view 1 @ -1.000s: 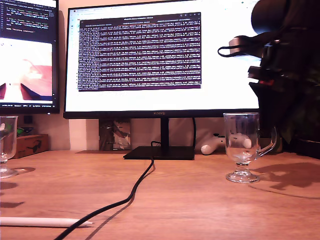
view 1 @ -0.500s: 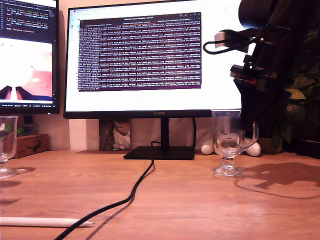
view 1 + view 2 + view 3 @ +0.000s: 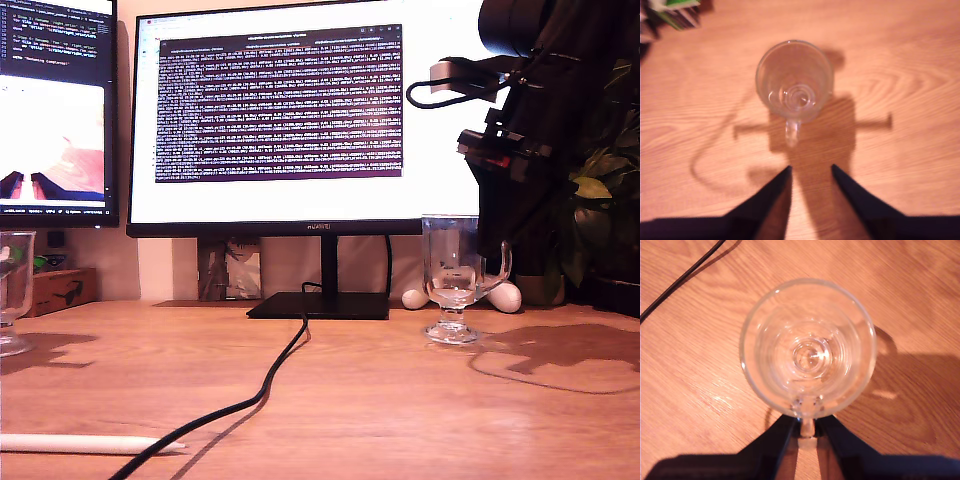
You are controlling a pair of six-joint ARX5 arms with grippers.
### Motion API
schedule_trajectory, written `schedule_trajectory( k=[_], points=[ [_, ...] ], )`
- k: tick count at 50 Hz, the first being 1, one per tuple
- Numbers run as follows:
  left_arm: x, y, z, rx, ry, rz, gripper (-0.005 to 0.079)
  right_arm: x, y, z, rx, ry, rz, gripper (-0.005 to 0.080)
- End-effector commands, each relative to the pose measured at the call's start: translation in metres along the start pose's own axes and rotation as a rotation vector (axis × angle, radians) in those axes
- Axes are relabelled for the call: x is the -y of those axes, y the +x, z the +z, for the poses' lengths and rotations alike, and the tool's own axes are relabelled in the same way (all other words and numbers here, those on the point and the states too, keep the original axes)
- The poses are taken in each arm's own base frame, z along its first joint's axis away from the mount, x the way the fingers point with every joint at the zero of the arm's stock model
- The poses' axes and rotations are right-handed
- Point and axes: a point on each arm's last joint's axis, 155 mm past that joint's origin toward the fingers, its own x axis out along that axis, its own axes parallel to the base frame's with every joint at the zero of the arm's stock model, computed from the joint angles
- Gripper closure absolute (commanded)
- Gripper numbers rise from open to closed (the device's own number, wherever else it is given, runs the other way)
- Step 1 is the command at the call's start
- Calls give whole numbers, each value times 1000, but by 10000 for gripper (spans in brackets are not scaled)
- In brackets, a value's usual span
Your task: Pick the small glass cups in front of you with each of your hands, and place them behind the white pen
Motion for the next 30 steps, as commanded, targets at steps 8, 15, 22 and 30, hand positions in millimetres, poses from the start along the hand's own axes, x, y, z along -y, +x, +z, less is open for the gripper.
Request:
schedule_trajectory(
  k=[8, 15, 22, 30],
  points=[
    [-10, 19, 7, -74, -2, 30, 427, -3, 1, 8, 21, -11, 6, 765],
    [-11, 36, 1, -130, -5, 23, 427, -3, 1, 9, 25, -12, 5, 765],
    [-12, 48, -2, -161, -7, 18, 427, -2, 1, 10, 32, -13, 2, 765],
    [-13, 53, 1, -155, -7, 19, 436, -2, 1, 12, 39, -13, 0, 765]
  ],
)
